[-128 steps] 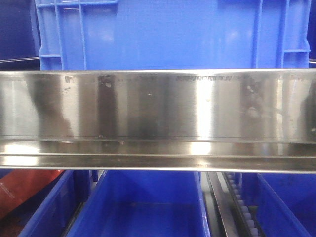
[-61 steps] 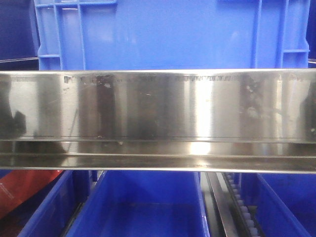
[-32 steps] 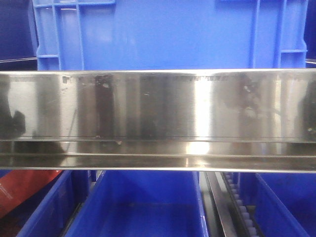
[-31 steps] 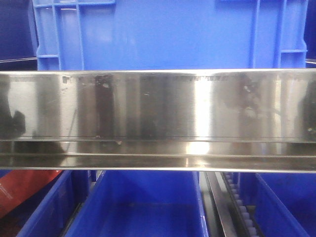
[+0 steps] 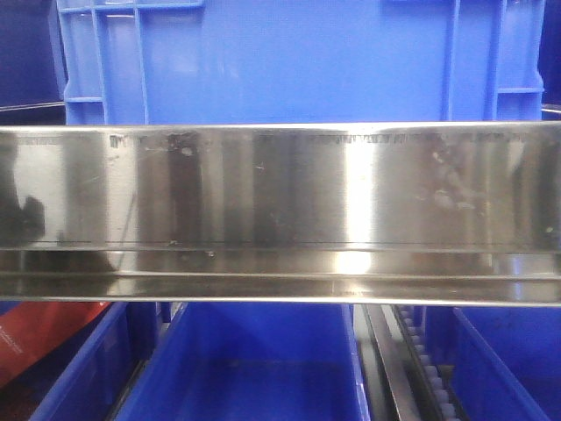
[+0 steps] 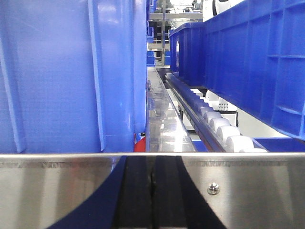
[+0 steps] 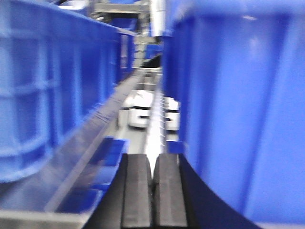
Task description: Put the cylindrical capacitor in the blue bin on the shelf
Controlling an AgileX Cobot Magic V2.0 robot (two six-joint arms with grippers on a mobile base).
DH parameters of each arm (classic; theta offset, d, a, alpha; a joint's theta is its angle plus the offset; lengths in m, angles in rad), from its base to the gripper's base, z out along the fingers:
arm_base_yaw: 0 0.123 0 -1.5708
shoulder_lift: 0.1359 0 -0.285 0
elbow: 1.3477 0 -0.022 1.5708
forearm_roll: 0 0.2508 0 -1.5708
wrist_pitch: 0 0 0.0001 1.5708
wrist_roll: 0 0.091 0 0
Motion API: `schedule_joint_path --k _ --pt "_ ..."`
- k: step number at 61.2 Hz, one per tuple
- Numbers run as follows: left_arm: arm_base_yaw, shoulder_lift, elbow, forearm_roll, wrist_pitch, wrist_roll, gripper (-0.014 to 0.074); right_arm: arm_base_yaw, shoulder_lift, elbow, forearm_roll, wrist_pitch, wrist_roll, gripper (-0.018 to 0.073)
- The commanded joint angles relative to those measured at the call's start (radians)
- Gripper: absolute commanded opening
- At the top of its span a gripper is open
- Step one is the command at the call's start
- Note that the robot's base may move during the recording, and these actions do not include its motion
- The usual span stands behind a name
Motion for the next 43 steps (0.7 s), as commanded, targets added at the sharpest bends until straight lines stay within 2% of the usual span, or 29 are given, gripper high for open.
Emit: schedule_joint_path --k 1,10,20,43 --pt "0.004 -0.006 -0.002 0.001 -0.018 -0.012 -0.0111 -0.026 -0.05 0.066 -0.007 -0.059 0.006 -0.0158" --pt "0.004 -0.006 -0.002 0.001 -0.018 -0.012 -0.0111 -0.045 -0.072 0.113 -0.007 -0.058 0.008 -0.0158" --pt "0.004 -0.006 -0.002 0.001 -0.018 -0.012 -0.0111 -0.049 -0.072 0.113 -0.054 -0.037 0.008 -0.0158" --pt "0.004 -0.006 -0.002 0.001 -0.018 -0.012 -0.0111 -0.049 -0.072 0.113 -0.054 -0.037 0.008 -0.0158"
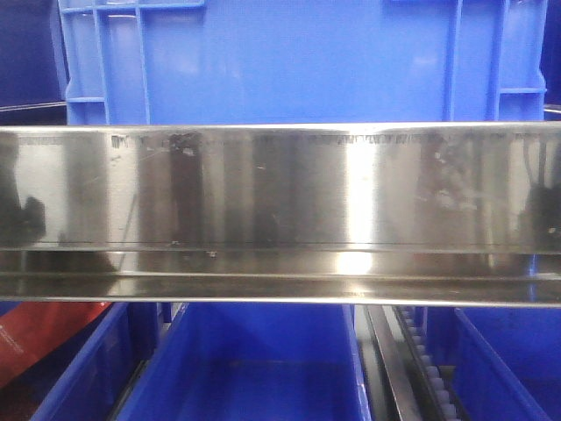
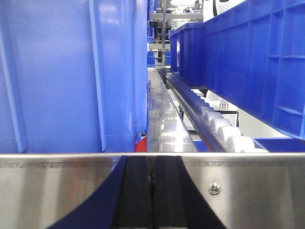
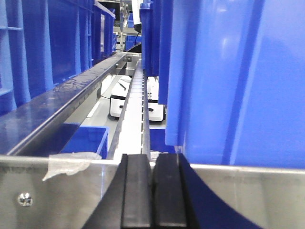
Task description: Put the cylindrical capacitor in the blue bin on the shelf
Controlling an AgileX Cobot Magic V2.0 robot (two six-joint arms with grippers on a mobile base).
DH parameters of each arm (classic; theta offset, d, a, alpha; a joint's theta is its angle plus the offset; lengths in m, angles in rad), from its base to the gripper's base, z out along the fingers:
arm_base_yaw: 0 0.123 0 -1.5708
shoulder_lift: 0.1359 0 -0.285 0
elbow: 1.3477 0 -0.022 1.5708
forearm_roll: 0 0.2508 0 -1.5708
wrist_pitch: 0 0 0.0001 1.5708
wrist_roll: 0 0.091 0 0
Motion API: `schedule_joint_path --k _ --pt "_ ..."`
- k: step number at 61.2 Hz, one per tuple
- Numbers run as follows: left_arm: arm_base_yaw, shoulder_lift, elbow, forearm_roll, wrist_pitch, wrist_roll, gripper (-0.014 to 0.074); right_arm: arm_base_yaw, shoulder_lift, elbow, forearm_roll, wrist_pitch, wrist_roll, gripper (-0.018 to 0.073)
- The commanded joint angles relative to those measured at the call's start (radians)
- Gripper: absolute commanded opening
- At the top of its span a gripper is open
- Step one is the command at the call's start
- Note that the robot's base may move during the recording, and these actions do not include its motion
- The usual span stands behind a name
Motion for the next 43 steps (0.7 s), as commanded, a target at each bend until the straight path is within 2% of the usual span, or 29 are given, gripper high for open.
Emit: schedule_joint_path --k 1,43 --pt "0.004 -0.006 -0.002 0.001 -0.017 -0.012 -0.0111 -0.005 -0.003 0.002 -0.008 -0.015 0.001 -0.0158" --pt "0.004 -0.006 -0.002 0.001 -0.017 -0.012 -0.0111 -0.005 -0.003 0.002 -0.008 -0.015 0.001 -0.0158"
